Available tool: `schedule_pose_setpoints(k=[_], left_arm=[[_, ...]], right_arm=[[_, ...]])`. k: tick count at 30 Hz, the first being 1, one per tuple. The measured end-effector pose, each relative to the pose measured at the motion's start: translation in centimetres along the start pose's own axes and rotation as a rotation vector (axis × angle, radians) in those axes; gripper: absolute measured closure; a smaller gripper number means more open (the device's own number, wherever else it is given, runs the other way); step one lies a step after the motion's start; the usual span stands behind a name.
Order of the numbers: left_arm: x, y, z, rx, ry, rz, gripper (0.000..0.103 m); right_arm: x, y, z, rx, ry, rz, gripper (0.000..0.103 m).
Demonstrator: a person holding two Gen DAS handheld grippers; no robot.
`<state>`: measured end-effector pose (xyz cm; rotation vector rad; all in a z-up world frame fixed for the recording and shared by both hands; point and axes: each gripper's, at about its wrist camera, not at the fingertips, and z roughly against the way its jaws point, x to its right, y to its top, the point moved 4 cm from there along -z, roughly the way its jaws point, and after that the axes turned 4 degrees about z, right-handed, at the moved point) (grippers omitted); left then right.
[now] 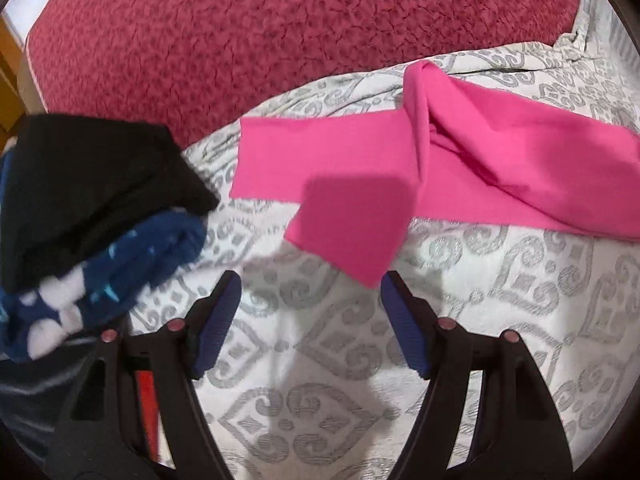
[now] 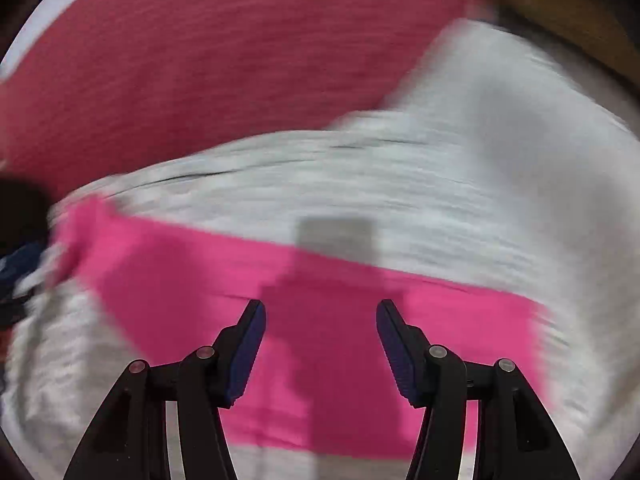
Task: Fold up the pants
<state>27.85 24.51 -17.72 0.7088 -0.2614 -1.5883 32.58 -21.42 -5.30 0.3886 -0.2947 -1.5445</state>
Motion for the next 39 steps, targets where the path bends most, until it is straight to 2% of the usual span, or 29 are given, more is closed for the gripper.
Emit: schedule_pose_setpoints(k=[2,3,4,6,8,11,14,16,18,20,21,26,29,31,33,36,39], left_arm=[[-0.9,0.0,-0.5,0.006,-0.016,0.053,0.030],[-1.9,0.3,-1.3,0.008,-0.026,0.105,0.030],[-2.8,0.5,-1.8,0.013,-0.026,0.149,0.030],[-4.9,1.3,-2.9,0.029,-0.007,0.260,0.030],[-7.0,2.8,-4.1,0.047,-0.014,0.369,0.030],[-8.7,5.3,-6.1,0.082,-0.038,0.446,0.030],[-9.2,6.1,-7.8,0.105,-0.038,0.443,0.030],[-9.4,5.1,-9.2,0.100,-0.100,0.461,0.031],[-9.6,4.3,-10.2,0.046,-0.107,0.427,0.035],[-10.4,4.1,-10.2,0.055,-0.047,0.421,0.035],[-11.0,4.0,-10.0,0.068,-0.043,0.436,0.035],[-12.5,3.6,-9.2,0.116,-0.115,0.500,0.035],[-13.1,3.7,-9.1,0.108,-0.130,0.517,0.035],[-13.2,3.8,-9.2,0.100,-0.149,0.524,0.035],[-13.2,3.9,-9.1,0.094,-0.173,0.521,0.035],[-13.1,3.9,-9.0,0.088,-0.220,0.518,0.035],[-13.4,3.9,-8.7,0.098,-0.281,0.539,0.035]], right_arm=[[-7.5,2.1,-1.7,0.030,0.107,0.150,0.045],[-10.8,2.8,-2.3,0.063,0.129,0.239,0.046],[-15.7,3.4,-2.9,0.123,0.144,0.387,0.048],[-22.0,3.4,-3.7,0.197,0.162,0.589,0.053],[-29.1,2.1,-4.8,0.256,0.219,0.803,0.055],[-35.1,0.4,-6.9,0.276,0.281,0.999,0.057],[-38.9,-0.9,-9.2,0.299,0.268,1.120,0.060],[-40.0,-1.3,-10.4,0.323,0.245,1.180,0.060],[-40.6,-1.5,-11.2,0.333,0.234,1.224,0.060],[-41.4,-1.6,-12.1,0.340,0.212,1.258,0.060],[-42.0,-1.5,-12.8,0.341,0.204,1.262,0.060],[-43.7,-1.5,-13.7,0.346,0.192,1.269,0.061],[-43.9,-1.2,-13.1,0.319,0.202,1.285,0.075],[-43.7,-0.8,-13.1,0.283,0.211,1.278,0.093],[-43.6,-0.2,-13.3,0.238,0.216,1.251,0.098],[-43.3,2.0,-12.5,0.162,0.312,1.118,0.100],[-43.4,6.4,-10.6,0.180,0.404,0.969,0.100]])
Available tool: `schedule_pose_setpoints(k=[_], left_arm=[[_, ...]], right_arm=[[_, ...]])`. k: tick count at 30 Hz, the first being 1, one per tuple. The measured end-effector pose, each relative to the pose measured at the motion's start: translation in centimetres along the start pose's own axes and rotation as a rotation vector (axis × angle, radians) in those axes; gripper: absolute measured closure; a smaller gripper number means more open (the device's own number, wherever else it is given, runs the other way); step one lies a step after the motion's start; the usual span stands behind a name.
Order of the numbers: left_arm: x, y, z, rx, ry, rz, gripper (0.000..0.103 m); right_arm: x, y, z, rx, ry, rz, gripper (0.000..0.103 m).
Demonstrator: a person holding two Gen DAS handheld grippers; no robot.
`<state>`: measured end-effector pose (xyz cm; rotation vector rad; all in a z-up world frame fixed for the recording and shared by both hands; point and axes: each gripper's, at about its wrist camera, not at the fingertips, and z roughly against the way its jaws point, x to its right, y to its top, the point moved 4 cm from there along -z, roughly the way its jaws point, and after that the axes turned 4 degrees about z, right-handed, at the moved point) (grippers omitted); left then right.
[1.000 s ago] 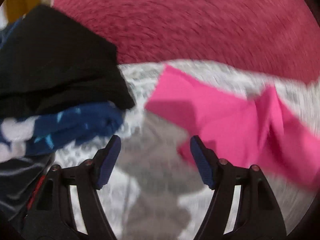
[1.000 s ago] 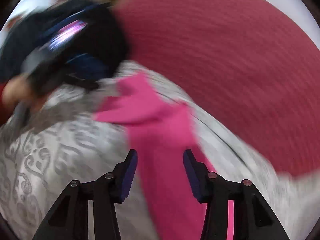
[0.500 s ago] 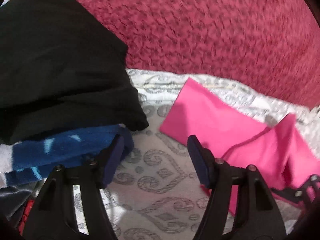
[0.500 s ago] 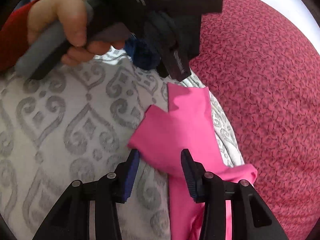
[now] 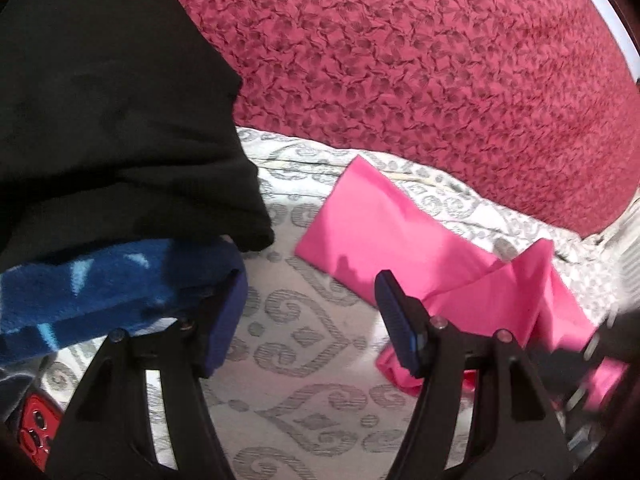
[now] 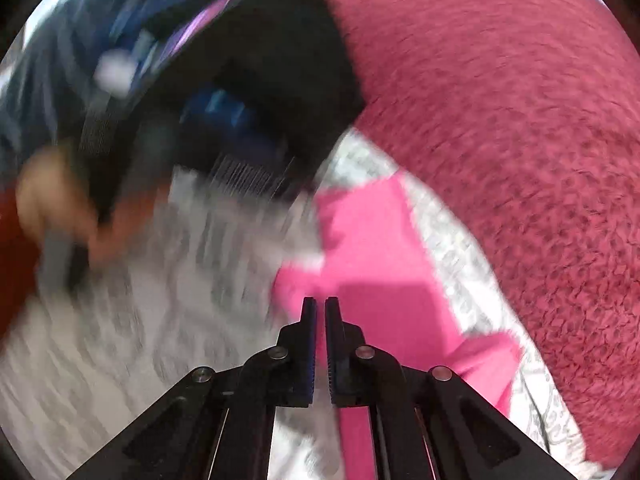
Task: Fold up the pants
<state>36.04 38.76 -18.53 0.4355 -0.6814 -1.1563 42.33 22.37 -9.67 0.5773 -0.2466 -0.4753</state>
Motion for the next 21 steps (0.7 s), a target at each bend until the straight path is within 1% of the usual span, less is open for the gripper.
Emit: schedule_pose_setpoints(k=[2,4,5,6,7,8,9,11,13,14,15,16,19,20,21], left_arm=[[-0.1,0.2,0.1,0.000,-0.045,0.015,0.035],[-0.1,0.3,0.4,0.000,-0.108,0.033,0.035],[-0.1,0.3,0.5,-0.005,-0.136,0.037,0.035],[0.1,0.1,0.6,-0.016,-0.160,0.031,0.035],[0.3,0.1,0.5,-0.021,-0.159,0.018,0.035],[0.4,-0.1,0.5,-0.022,-0.143,-0.002,0.035],[0.6,-0.2,0.4,-0.016,-0.112,-0.021,0.035],[0.7,-0.4,0.0,-0.023,-0.080,-0.033,0.035],[0.8,-0.9,-0.5,-0.042,-0.061,-0.044,0.035],[0.8,-1.1,-0.7,-0.044,-0.048,-0.052,0.035],[0.9,-1.3,-0.9,-0.046,-0.032,-0.061,0.035],[0.9,-1.3,-1.1,-0.048,-0.029,-0.063,0.035],[0.7,-1.7,-1.5,-0.059,-0.029,-0.049,0.035],[0.7,-1.7,-1.7,-0.061,-0.025,-0.045,0.035],[0.5,-1.8,-1.8,-0.063,-0.022,-0.041,0.035]], right_arm=[[2.2,2.3,1.3,0.058,0.025,-0.072,0.100],[4.1,4.2,2.2,0.096,0.048,-0.125,0.100],[4.9,5.0,2.5,0.101,0.055,-0.137,0.100],[5.3,5.4,2.6,0.088,0.069,-0.128,0.099],[5.2,5.5,2.6,0.063,0.071,-0.095,0.099],[4.6,5.2,2.6,0.040,0.058,-0.044,0.099],[3.7,4.6,2.6,0.021,0.033,0.021,0.098],[0.7,1.9,2.3,-0.029,-0.003,0.160,0.090],[-2.8,-1.3,1.4,-0.089,0.006,0.273,0.070],[-4.3,-2.6,1.0,-0.101,0.010,0.312,0.063],[-5.3,-3.4,0.7,-0.103,0.013,0.335,0.052],[-6.4,-4.2,0.1,-0.100,0.019,0.351,0.048],[-7.5,-4.9,-1.2,-0.116,0.041,0.344,0.047],[-7.5,-4.8,-1.8,-0.117,0.030,0.341,0.047],[-7.3,-4.6,-2.4,-0.123,0.013,0.331,0.053]])
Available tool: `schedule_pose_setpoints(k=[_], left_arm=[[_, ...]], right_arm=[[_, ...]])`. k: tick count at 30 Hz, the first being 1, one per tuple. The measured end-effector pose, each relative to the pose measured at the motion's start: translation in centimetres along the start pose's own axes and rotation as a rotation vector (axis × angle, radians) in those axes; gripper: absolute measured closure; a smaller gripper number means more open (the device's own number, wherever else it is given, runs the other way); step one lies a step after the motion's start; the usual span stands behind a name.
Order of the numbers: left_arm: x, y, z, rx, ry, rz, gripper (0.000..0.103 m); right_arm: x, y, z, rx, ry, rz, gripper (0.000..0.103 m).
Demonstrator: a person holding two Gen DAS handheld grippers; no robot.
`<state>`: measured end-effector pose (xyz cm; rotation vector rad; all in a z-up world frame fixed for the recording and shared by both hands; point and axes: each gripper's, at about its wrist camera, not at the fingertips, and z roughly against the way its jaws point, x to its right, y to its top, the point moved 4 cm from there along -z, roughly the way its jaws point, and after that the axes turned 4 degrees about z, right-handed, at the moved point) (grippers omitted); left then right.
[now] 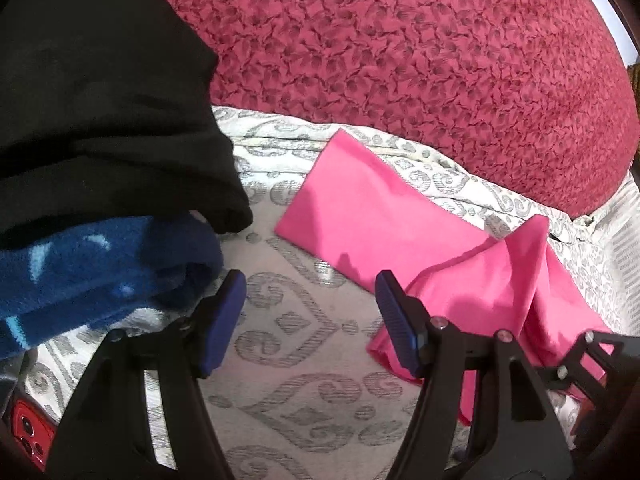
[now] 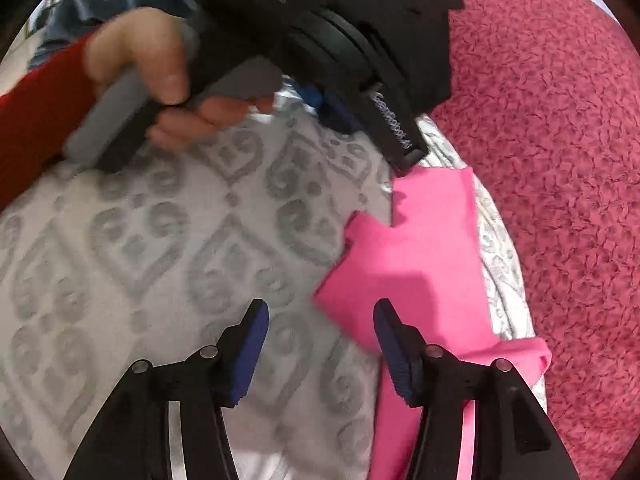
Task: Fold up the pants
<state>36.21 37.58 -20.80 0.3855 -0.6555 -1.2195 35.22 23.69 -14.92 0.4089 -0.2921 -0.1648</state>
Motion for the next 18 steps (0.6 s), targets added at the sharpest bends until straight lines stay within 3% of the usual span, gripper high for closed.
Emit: schedule_pose_setpoints(k=[1,2,4,9,13,18], left_arm=[[-0.1,-0.1,-0.1,-0.001,0.002,0.005,0.035],[-0.2,-0.1,-0.2,-0.001,0.000,0.010,0.035],[-0.3,-0.1,-0.2,0.000,-0.012,0.016,0.035],[0.4,-0.4,0.3,0.001,-0.081,0.000,0.035],[1.4,-1.3,0.1,-0.034,-0.184,-0.028,0.033],[3.5,-1.9,0.1,-0.013,-0.233,-0.103,0.031]], right_arm=[[0.6,0.1,-0.5,-0.029,0.007,-0.003,0.081],[1.6,0.2,-1.1,-0.046,0.035,-0.060,0.099],[3.7,0.2,-1.5,-0.047,0.070,-0.173,0.100],[8.4,1.6,1.1,0.056,0.119,-0.370,0.101],[10.8,3.6,2.8,0.110,0.098,-0.402,0.100],[13.5,4.2,3.1,0.131,0.131,-0.469,0.100]])
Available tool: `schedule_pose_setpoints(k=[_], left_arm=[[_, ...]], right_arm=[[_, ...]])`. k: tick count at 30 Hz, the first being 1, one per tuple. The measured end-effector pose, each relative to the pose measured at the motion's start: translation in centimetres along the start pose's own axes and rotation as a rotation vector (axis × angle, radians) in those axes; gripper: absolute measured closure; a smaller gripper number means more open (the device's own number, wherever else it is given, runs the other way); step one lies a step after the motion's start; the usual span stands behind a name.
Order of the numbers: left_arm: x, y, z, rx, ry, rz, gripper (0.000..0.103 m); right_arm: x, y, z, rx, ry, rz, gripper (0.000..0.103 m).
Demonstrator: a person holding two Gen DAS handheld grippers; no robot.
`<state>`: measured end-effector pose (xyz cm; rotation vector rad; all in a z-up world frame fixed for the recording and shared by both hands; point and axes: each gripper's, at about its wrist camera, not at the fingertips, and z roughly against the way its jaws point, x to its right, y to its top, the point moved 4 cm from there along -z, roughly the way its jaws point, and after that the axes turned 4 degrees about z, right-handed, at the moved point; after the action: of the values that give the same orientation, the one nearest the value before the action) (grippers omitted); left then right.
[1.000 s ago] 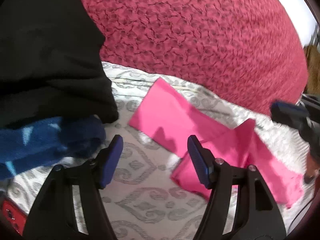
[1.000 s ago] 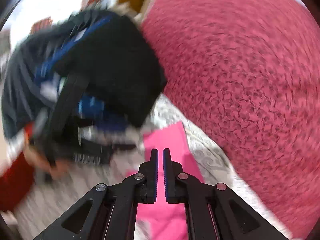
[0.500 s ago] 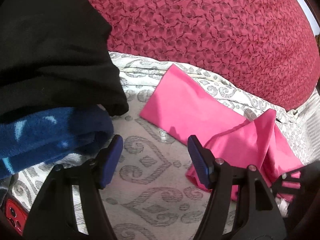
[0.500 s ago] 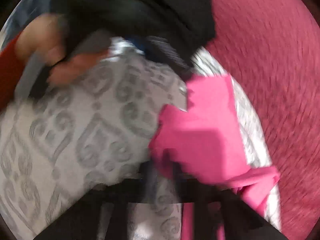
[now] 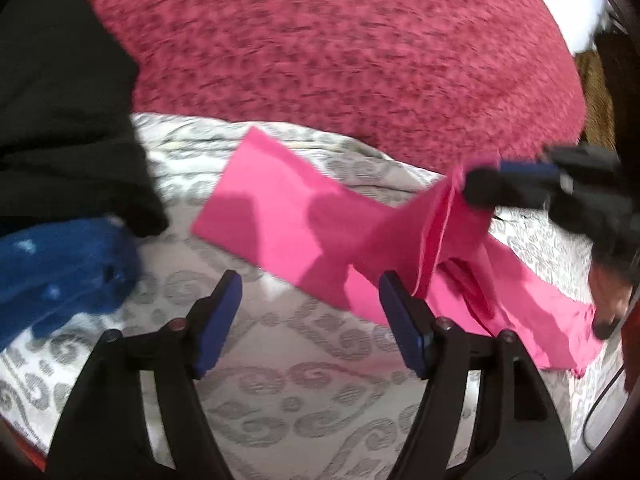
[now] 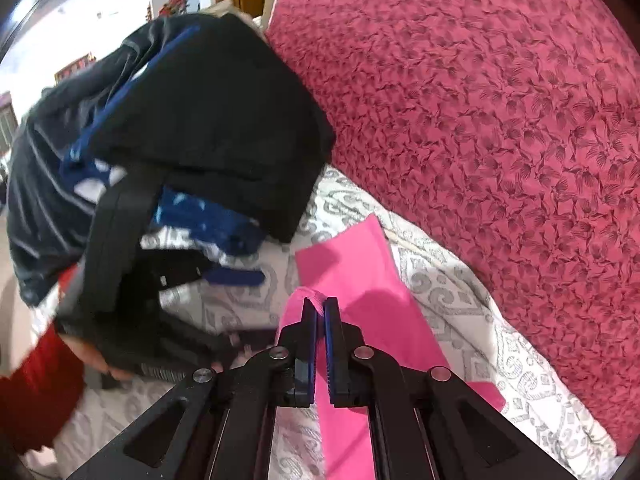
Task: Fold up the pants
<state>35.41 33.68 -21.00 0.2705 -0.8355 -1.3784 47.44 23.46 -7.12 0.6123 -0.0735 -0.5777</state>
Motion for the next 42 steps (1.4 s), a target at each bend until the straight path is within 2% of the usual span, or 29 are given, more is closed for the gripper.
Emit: schedule_pose_setpoints(k=[4,5,10,12,17,20,21,22,23,24,27,30,32,34,38,42], left_arm=[[0.9,0.2,-0.2,0.015,-0.014,-0.024,0.031],[1.1,0.3,0.2,0.027,-0.029,-0.025,0.031],[2.4,0.7,3.4,0.116,-0.184,-0.039,0.031],[2.8,0.6,4.2,0.131,-0.220,-0.052,0.031],[4.7,0.2,4.3,0.125,-0.208,-0.125,0.031],[5.3,0.6,3.5,0.126,-0.142,-0.158,0.031],[5.2,1.1,3.3,0.134,-0.105,-0.143,0.041],[4.8,1.6,3.0,0.136,-0.099,-0.117,0.055],[4.3,1.8,2.9,0.129,-0.108,-0.080,0.096],[3.3,2.5,2.7,0.114,-0.121,0.000,0.099],[0.7,3.8,3.3,0.172,-0.133,0.134,0.100],[-1.1,4.8,4.0,0.191,-0.189,0.241,0.100],[-1.6,5.1,3.6,0.192,-0.141,0.251,0.099],[-2.1,5.1,2.0,0.157,-0.058,0.252,0.099],[-4.0,3.6,-1.9,0.045,0.132,0.261,0.099],[-6.6,2.6,-3.3,-0.007,0.196,0.329,0.093]], right_arm=[[-0.1,0.8,1.3,0.032,0.008,0.007,0.100],[-0.1,1.1,1.6,0.059,-0.023,0.005,0.100],[0.0,2.1,2.7,0.075,-0.037,0.015,0.100],[0.2,2.4,3.0,0.086,-0.041,0.016,0.100],[0.6,3.2,2.6,0.096,-0.044,0.007,0.100],[0.7,3.7,2.3,0.106,-0.033,0.006,0.100],[0.8,3.9,2.2,0.122,-0.040,0.012,0.100],[0.8,4.1,2.1,0.128,-0.034,0.009,0.100],[0.9,4.3,2.1,0.131,-0.032,0.007,0.100],[1.0,4.6,2.0,0.136,-0.030,0.004,0.100],[1.5,5.3,1.8,0.155,-0.033,-0.006,0.100],[3.0,6.3,1.2,0.178,-0.038,-0.041,0.100],[4.0,7.0,0.0,0.176,-0.049,-0.068,0.100],[4.7,7.6,-2.2,0.148,-0.056,-0.085,0.100],[5.2,8.1,-7.5,0.057,-0.098,-0.095,0.100],[6.0,7.5,-11.1,-0.021,-0.180,-0.137,0.094]])
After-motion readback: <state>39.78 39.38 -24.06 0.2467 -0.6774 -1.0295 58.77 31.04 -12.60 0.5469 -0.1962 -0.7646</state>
